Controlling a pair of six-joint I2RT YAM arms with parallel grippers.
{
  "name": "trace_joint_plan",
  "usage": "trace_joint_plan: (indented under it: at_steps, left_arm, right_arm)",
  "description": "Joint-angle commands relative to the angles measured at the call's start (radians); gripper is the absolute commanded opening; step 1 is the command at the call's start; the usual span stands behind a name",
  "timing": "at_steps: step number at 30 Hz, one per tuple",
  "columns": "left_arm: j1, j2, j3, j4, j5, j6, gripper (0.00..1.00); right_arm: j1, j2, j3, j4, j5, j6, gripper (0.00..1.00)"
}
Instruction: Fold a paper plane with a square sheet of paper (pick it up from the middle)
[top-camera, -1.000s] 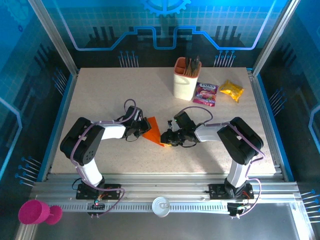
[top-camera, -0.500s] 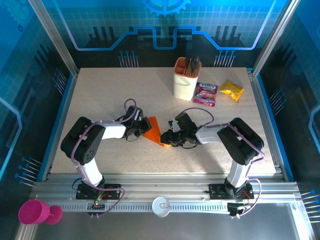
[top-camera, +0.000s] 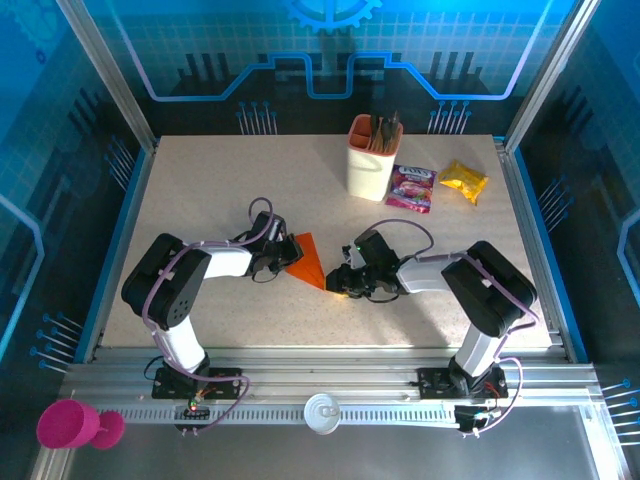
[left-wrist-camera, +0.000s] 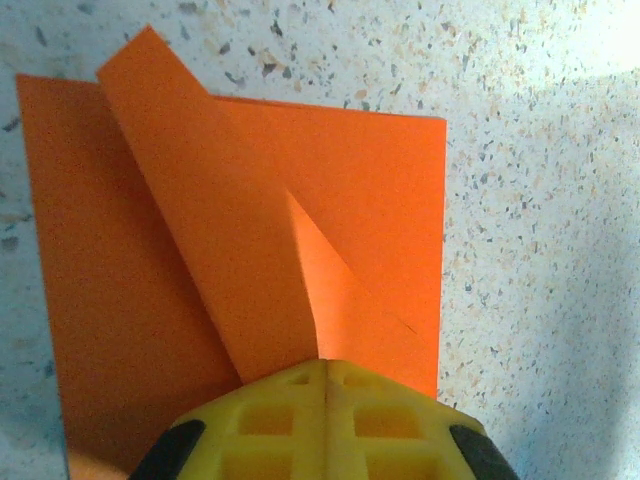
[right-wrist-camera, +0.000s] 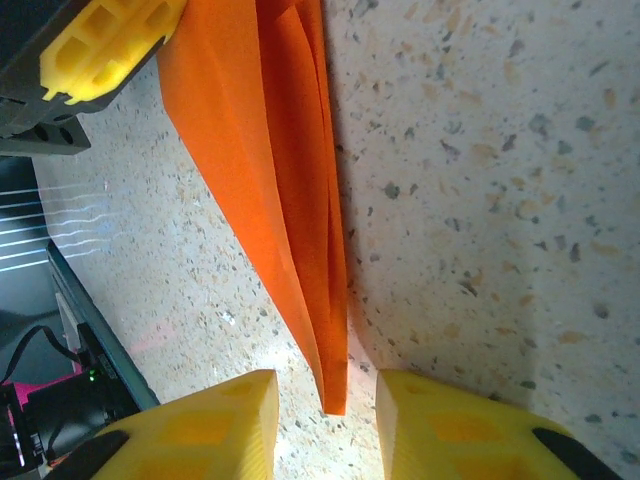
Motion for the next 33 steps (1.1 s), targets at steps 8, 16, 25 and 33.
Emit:
trace_joint_plan:
  at_steps: [8, 16, 25, 33]
  left_arm:
    - [0.004, 0.078, -0.033, -0.185, -0.033, 0.023, 0.00]
    - [0.004, 0.081, -0.034, -0.184, -0.034, 0.025, 0.00]
    - [0.004, 0.051, -0.030, -0.174, -0.011, 0.019, 0.00]
    - [0.051, -0.174, 0.032, -0.245, 0.013, 0.021, 0.20]
  right_arm:
    - [0.020, 0.101, 0.104, 0.002, -0.042, 0.026, 0.26]
    - [0.020, 0.119, 0.145, -0.021, -0.045, 0.016, 0.25]
    - [0.000, 0.112, 0.106, 0.018, -0.056, 0.032, 0.00]
    - [-0.028, -0.153, 0.099, -0.260, 0.009, -0.091, 0.00]
